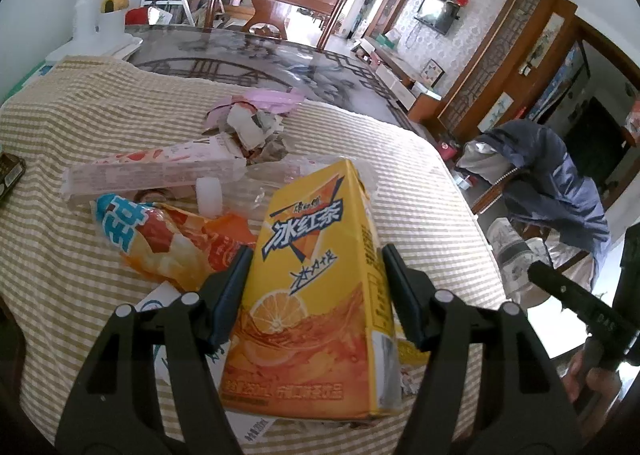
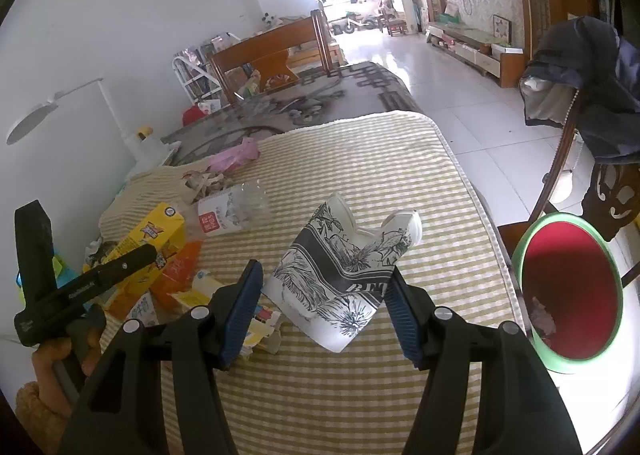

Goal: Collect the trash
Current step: 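Carry the carton and cup to the red bin and open both tools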

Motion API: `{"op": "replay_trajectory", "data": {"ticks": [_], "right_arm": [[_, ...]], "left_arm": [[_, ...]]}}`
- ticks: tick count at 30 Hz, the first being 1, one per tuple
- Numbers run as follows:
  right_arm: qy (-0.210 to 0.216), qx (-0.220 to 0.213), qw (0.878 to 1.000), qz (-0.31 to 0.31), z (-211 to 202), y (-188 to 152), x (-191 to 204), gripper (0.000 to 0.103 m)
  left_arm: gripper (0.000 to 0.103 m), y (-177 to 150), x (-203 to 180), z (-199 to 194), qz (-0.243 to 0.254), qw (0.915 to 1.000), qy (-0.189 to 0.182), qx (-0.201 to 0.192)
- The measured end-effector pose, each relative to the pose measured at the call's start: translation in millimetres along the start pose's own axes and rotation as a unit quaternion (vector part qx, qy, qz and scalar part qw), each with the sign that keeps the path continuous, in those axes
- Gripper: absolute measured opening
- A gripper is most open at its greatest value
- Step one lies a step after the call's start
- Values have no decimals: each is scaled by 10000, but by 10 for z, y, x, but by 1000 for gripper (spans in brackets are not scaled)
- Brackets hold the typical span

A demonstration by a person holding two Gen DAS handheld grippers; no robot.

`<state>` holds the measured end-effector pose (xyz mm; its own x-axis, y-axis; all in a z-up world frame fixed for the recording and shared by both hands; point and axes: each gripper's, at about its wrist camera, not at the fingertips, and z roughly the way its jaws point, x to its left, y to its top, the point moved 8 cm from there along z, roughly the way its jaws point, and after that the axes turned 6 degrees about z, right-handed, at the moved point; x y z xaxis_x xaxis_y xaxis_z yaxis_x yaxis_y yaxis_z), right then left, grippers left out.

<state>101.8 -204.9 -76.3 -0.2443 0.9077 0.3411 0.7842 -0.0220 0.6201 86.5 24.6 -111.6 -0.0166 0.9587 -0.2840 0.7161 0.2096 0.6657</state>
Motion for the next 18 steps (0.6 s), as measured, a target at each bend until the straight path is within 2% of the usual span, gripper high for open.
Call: {"op": "replay_trajectory", "data": {"ticks": [4,7,12,18], "right_arm": [[63,-60,10000,-28,-80,-21,-6,59],[93,-108,9999,-43,-147,-36,-34,59],[251,-188,9993,186,-262,-8,-160,59],[445,-379,9973,455,-542,77,-396,59]], "left_arm": [[63,-51,-67,-36,163,9998,63,19],[63,-63,-167,-173,200,9996,101,-159],[63,-174,-479,-328,150,9991,-150,-377],[63,-204,-1066,-148,436,9972,-595,-123]]}}
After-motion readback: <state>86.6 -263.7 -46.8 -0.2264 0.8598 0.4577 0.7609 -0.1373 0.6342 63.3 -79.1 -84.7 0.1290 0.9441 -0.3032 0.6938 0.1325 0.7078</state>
